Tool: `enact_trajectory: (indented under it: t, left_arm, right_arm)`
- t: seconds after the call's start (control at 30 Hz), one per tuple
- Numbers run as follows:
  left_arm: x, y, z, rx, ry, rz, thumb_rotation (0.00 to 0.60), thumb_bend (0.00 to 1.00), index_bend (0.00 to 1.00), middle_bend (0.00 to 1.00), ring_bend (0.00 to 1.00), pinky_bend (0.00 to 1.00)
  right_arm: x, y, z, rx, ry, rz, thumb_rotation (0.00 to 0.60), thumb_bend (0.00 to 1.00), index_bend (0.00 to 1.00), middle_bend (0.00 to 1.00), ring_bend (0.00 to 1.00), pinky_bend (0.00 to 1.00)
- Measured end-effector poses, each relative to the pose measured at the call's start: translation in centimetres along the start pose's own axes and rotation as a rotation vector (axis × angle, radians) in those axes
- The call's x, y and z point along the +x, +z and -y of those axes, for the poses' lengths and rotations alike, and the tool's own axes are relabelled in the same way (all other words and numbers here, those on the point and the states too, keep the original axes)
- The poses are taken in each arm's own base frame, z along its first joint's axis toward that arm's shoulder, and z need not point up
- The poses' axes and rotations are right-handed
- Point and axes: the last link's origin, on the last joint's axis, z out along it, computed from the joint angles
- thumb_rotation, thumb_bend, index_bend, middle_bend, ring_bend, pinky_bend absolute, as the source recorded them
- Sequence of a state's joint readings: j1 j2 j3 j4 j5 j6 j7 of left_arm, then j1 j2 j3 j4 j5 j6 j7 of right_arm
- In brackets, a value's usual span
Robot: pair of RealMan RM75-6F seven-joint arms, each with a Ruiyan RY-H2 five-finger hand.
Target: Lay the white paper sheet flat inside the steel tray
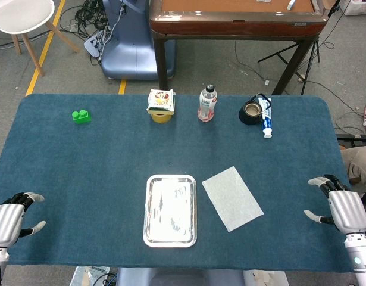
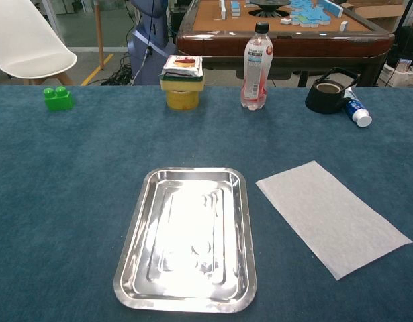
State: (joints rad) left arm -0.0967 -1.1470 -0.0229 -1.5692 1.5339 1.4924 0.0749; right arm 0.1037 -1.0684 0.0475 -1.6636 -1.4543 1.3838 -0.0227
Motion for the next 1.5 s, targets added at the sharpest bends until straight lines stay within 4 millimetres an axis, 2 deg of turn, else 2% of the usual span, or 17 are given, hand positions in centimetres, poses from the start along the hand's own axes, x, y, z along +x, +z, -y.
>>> enact_trajectory:
  t: [0.07,0.3,0.37,0.5,0.67,0.73,0.8,1.2,1.5]
  left_arm:
    - [0.1,0.0,0.0,0.0,0.0,-0.002,0.6,0.01,0.4,0.38,0.31,0.47]
    - [0.5,-0.2,0.5,0.026,0.002,-0.015,0.6,0.01,0.4,0.38,0.31,0.47]
    - [0.6,-0.2,0.6,0.03,0.001,-0.018,0.6,0.01,0.4,0.38,0.31,0.47]
    - [0.8,-0.3,0.7,0.031,-0.005,-0.02,0.6,0.01,0.4,0.38,0.31,0.47]
    - [0.9,-0.4,0.8,0.036,-0.004,-0.027,0.6,0.01,0.41,0.38,0.31,0.47]
    - [1.1,-0.5,0.8,0.037,-0.003,-0.033,0.6,0.01,0.41,0.38,0.31,0.47]
    - [1.2,-0.6,0.8,0.04,-0.001,-0.039,0.6,0.01,0.41,0.38,0.31,0.47]
    - [1.8,-1.0,1.2,0.059,-0.003,-0.063,0.6,0.01,0.41,0.38,0.31,0.47]
    - [2.1,-1.1,1.6,0.077,-0.003,-0.068,0.6,0.01,0.41,0.38,0.31,0.47]
  right_arm:
    - [-0.1,0.0,0.1,0.002,0.003,0.004,0.6,0.0,0.35,0.36,0.25,0.54]
    - [-0.8,0.3,0.3,0.014,0.004,0.027,0.6,0.0,0.42,0.45,0.39,0.66]
    - [-0.9,0.3,0.6,0.024,0.001,0.03,0.6,0.0,0.44,0.5,0.45,0.73]
    - [-1.4,0.2,1.4,0.062,-0.006,0.028,0.6,0.0,0.5,0.66,0.6,0.84]
    - [-2.0,0.7,2.6,0.133,-0.02,0.03,0.6,0.0,0.56,0.94,0.85,0.99]
    - [-2.4,1.1,3.1,0.168,-0.034,0.039,0.6,0.0,0.58,0.99,0.93,1.0]
    - [-2.8,1.6,3.8,0.203,-0.053,0.047,0.6,0.0,0.59,1.0,0.98,1.0]
    - [-5.0,3.2,7.7,0.367,-0.071,0.186,0.6,0.0,0.59,1.0,1.0,1.0]
    - [-6.6,3.6,10.2,0.459,-0.086,0.241,0.6,0.0,0.57,1.0,1.0,1.0]
